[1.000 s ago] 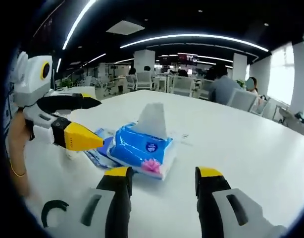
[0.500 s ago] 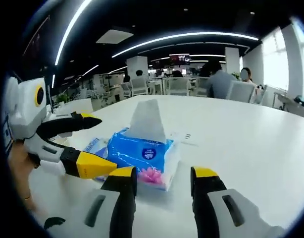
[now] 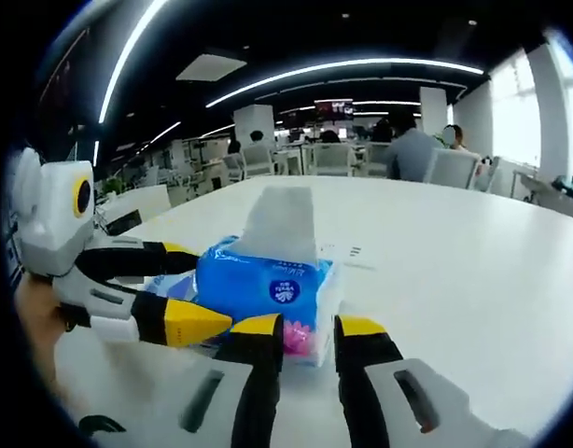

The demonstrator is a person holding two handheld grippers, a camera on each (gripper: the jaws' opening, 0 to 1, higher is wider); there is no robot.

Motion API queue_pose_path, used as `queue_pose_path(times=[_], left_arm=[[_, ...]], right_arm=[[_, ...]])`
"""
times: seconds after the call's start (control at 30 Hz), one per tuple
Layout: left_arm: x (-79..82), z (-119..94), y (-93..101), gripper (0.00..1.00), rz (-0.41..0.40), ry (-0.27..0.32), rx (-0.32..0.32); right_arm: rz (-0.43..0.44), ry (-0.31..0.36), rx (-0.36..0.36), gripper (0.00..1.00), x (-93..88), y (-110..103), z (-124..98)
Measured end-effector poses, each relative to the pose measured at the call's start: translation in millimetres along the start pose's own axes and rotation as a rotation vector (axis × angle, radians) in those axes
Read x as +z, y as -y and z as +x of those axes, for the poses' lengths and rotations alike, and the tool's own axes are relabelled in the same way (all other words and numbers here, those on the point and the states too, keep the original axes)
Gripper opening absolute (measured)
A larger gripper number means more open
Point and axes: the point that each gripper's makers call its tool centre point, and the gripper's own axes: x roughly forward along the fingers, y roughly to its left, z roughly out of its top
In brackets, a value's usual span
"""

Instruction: Arrange the tabletop items into an orderly group along one side of the table until the central work area is clear of visible clutter.

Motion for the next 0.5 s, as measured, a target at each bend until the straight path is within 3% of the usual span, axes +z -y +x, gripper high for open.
queue_pose_path(times=[0.23, 0.5], left_arm=[[-5.6, 1.9, -0.6, 0.28, -0.051, -0.006, -0.016], [-7.2, 1.7, 4.1, 0.21, -0.036, -0.013, -0.028]], right_arm=[[-0.030, -0.001, -0.029, 0.04, -0.7, 0.1, -3.9], [-0.013, -0.012, -0.024, 0.02, -6.8, -1.1, -2.7]])
